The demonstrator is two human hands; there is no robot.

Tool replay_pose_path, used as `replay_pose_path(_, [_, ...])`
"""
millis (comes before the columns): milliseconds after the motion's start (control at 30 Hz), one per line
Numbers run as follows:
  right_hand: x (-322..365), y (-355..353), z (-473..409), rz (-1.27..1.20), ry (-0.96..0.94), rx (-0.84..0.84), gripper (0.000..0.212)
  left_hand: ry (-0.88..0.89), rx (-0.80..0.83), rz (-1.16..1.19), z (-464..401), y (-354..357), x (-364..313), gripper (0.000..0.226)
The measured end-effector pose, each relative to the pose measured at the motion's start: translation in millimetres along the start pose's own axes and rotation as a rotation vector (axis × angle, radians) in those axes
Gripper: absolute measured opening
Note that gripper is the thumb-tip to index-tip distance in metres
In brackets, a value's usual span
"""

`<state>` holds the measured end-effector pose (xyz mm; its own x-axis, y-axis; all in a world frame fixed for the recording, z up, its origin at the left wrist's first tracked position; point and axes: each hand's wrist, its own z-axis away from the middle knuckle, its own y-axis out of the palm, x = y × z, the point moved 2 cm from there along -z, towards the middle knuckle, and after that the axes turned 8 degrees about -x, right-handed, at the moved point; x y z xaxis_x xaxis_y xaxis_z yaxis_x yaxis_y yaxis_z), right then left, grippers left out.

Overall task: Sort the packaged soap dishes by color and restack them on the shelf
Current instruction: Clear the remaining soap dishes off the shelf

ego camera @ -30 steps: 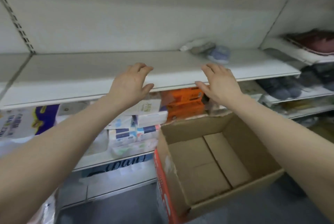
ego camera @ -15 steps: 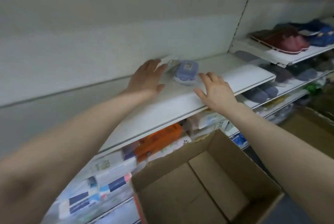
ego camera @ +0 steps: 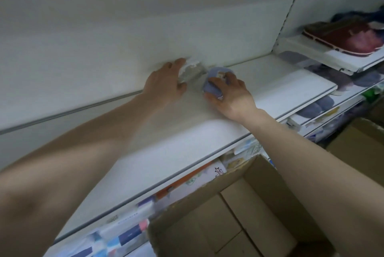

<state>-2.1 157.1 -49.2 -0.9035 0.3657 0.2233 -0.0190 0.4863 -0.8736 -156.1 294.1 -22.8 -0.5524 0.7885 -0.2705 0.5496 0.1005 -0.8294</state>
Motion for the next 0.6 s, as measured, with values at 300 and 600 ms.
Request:
replay_pose_path(300, [-3.6,-13.0,5.3,-0.067,0.156,0.025,0.056,-0.487,0.142,0.472,42.0,-37.8,25.1,0.029])
replay_pose_path(600, [-4.5,-16.6,29.6,0.141,0.182,0.075,0.071,-0.123,0.306,-0.087,77.7,-32.1,1.1,0.088])
